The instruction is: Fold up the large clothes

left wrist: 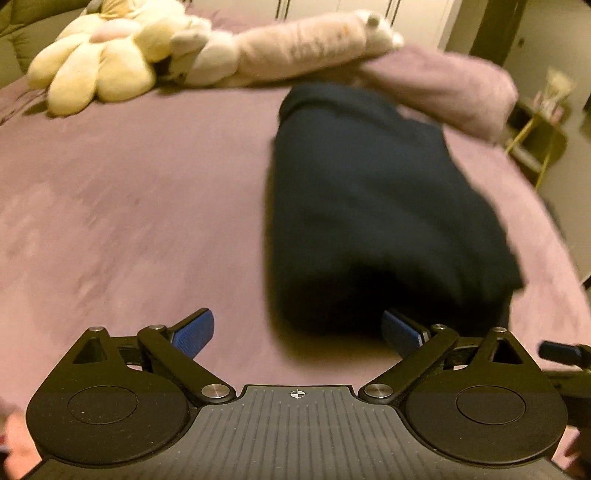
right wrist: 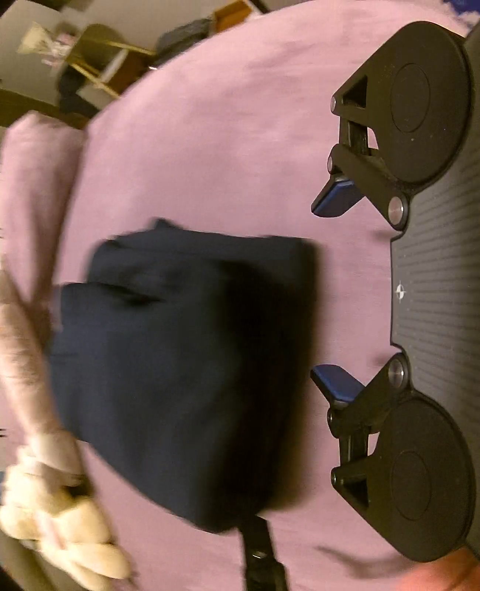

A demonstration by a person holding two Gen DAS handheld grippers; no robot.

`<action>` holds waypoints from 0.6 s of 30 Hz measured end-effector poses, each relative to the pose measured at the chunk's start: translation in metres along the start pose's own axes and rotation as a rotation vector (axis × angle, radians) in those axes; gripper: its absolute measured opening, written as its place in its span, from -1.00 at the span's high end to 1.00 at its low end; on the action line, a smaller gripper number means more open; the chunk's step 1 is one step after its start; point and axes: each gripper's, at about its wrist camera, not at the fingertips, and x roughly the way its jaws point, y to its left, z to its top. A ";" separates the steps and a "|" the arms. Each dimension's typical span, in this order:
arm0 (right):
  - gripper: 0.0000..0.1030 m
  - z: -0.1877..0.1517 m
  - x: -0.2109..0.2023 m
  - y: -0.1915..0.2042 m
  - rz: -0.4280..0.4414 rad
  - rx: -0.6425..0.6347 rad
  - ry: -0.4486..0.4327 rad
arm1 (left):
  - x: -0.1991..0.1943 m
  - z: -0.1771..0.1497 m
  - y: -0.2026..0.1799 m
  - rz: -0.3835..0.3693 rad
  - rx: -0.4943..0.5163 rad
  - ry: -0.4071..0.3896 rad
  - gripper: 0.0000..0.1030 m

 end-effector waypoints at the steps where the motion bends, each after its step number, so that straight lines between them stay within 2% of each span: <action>1: -0.81 -0.009 -0.004 0.003 0.000 -0.001 0.026 | -0.003 -0.006 -0.001 0.021 0.008 0.009 -0.95; 3: -0.92 -0.017 -0.013 0.007 0.012 0.003 0.038 | -0.010 -0.014 -0.003 0.067 0.019 0.022 -0.95; 6: -0.93 -0.014 -0.031 0.011 0.035 0.022 0.015 | -0.021 -0.014 -0.006 0.109 0.041 0.019 -0.95; 9: -0.93 -0.006 -0.048 0.016 0.016 0.048 -0.024 | -0.032 -0.013 -0.010 0.141 0.066 -0.002 -0.95; 14: -0.93 0.006 -0.059 0.012 0.041 0.062 -0.031 | -0.041 -0.011 -0.010 0.135 0.060 -0.001 -0.95; 18: -0.93 0.010 -0.060 0.011 0.014 0.066 -0.033 | -0.041 -0.006 -0.007 0.109 0.051 -0.002 -0.95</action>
